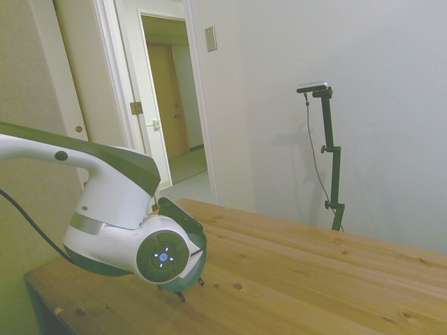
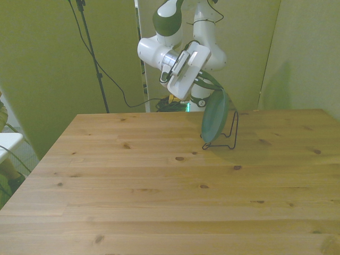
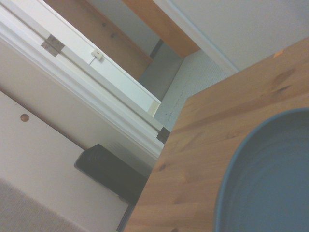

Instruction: Load the plate

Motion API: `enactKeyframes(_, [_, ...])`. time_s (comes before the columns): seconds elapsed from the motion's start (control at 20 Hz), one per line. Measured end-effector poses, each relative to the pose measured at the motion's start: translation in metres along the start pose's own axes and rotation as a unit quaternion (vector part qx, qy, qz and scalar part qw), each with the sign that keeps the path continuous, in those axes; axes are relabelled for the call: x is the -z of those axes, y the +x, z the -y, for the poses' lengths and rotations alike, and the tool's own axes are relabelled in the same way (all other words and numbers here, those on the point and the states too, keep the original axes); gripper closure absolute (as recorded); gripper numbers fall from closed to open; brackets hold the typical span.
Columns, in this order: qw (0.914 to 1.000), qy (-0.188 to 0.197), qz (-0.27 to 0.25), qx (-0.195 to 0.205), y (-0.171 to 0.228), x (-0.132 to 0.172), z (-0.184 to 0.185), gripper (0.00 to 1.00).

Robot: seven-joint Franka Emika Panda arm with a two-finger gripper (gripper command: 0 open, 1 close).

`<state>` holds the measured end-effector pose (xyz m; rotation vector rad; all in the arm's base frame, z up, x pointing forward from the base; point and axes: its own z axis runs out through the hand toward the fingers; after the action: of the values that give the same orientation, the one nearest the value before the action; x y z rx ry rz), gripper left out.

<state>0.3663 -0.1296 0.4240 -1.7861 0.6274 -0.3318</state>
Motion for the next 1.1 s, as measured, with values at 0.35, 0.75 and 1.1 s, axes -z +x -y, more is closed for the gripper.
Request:
enactKeyframes(0.35, [0.9999, 0.006, 0.010, 0.004, -0.003, -0.011, 0.007, 1.00])
enactKeyframes(0.75, [0.9998, 0.011, 0.014, 0.001, -0.003, -0.013, 0.005, 1.00])
enactKeyframes(1.1, [0.9998, 0.011, 0.015, -0.003, 0.000, -0.013, -0.004, 1.00])
